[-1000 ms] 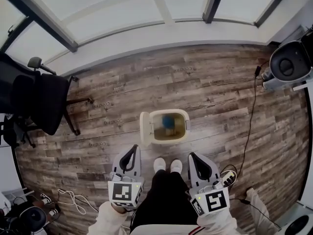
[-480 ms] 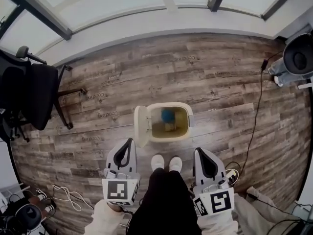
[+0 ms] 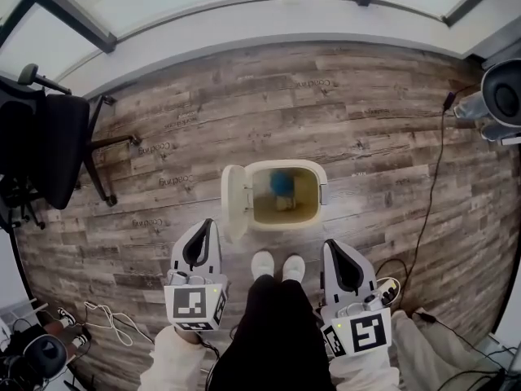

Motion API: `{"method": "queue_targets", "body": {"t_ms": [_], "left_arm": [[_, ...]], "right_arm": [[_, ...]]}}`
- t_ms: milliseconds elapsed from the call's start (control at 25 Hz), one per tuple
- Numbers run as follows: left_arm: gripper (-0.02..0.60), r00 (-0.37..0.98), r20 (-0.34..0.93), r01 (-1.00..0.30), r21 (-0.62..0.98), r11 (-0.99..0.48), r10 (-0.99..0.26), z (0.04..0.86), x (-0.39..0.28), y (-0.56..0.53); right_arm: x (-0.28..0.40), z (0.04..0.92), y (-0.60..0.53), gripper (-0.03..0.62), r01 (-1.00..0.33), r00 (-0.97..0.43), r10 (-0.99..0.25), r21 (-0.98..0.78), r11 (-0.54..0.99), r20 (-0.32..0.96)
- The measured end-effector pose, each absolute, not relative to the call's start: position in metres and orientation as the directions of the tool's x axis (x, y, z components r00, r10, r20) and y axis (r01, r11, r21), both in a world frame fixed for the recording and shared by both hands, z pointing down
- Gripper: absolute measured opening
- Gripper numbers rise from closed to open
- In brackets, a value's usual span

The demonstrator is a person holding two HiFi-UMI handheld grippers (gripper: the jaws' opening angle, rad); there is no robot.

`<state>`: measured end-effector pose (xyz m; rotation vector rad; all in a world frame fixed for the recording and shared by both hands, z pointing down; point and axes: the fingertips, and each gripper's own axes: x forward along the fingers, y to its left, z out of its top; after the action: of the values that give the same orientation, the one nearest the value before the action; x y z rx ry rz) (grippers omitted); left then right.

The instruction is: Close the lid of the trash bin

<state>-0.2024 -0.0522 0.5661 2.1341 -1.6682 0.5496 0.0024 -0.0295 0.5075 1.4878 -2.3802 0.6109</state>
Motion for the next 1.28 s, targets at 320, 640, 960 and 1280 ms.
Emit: {"method": "queue_targets", "body": {"t_ms": [320,640,960,1280], "left_arm": [[0.006,0.227,0.567,-0.966,0.03,-0.255,-0.792,0.612,-0.216,-0.062],[0.006,0.221,0.594,-0.973,0.076,-0.22,-0.774,0.65,-0.22,-0.074],[0.006,0.235,0.607,-0.971,0.109,-0.213,-0.759,0.656,-0.209,-0.074],[0.006,0.286,0.599,-0.955,0.116,-0.272,-0.748,0.654,-0.174,-0.079]], "right_arm": [[-0.009,0.51,-0.027,0.023,-0.889,-0.457,-0.768,-0.206,0.408,0.449],[-0.006,0.514,-0.028,0.023,-0.89,-0.455,-0.765,-0.207,0.407,0.455],[-0.005,0.517,-0.022,0.023,-0.886,-0.462,-0.756,-0.217,0.409,0.463],[0.011,0.525,-0.02,0.023,-0.893,-0.45,-0.762,-0.231,0.387,0.466]]}}
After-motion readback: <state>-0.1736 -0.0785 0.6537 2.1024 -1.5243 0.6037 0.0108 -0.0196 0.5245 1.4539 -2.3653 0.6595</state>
